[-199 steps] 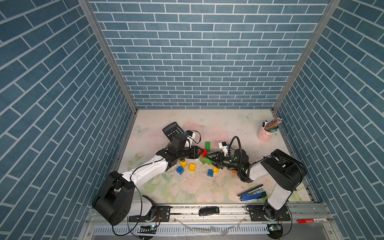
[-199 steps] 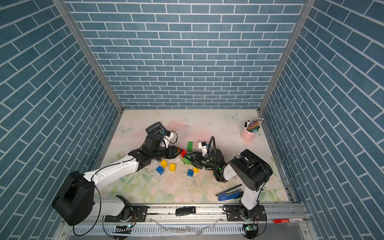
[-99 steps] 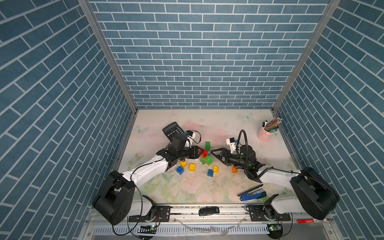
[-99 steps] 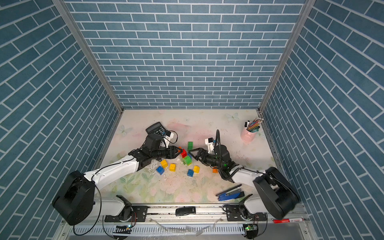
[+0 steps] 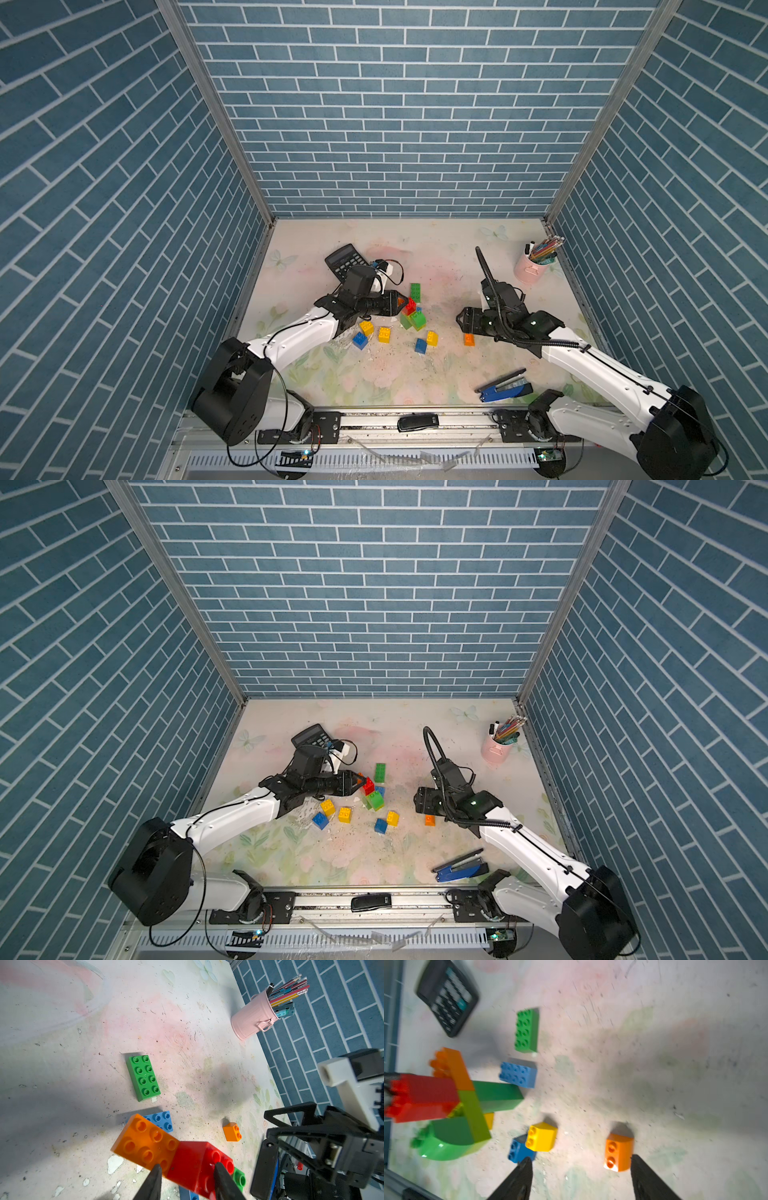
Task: Assemble a fork with lego
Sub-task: Pick up the lego brick from the center of the board.
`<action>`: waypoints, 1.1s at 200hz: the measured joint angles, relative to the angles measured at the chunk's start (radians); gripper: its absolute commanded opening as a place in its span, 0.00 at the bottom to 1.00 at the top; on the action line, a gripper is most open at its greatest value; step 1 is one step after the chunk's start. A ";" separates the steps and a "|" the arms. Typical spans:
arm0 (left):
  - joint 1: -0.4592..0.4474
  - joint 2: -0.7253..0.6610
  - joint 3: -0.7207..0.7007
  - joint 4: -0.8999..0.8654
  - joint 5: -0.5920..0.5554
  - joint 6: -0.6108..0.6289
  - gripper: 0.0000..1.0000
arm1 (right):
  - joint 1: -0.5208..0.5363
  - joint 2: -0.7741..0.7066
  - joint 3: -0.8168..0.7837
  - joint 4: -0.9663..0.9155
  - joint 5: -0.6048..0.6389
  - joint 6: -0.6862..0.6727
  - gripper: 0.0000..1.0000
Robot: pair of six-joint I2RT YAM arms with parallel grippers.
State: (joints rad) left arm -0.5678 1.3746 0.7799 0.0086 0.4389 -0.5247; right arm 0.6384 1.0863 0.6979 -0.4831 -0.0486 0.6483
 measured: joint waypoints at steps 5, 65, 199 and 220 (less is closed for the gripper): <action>0.000 0.000 0.001 -0.002 0.000 0.001 0.43 | 0.000 0.003 0.000 -0.012 -0.001 -0.007 0.74; 0.000 0.000 0.008 -0.019 0.000 0.003 0.43 | 0.037 0.004 -0.012 0.007 -0.041 -0.092 0.74; 0.000 0.007 0.045 -0.072 -0.007 0.008 0.43 | 0.048 -0.030 -0.082 0.087 -0.009 -0.100 0.71; 0.000 0.013 0.053 -0.077 -0.008 0.010 0.43 | 0.022 0.007 -0.084 0.104 -0.019 -0.087 0.76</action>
State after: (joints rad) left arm -0.5674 1.3880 0.8326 -0.0689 0.4305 -0.5148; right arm 0.6605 1.0935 0.6140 -0.3794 -0.0677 0.5613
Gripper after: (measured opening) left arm 0.430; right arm 0.734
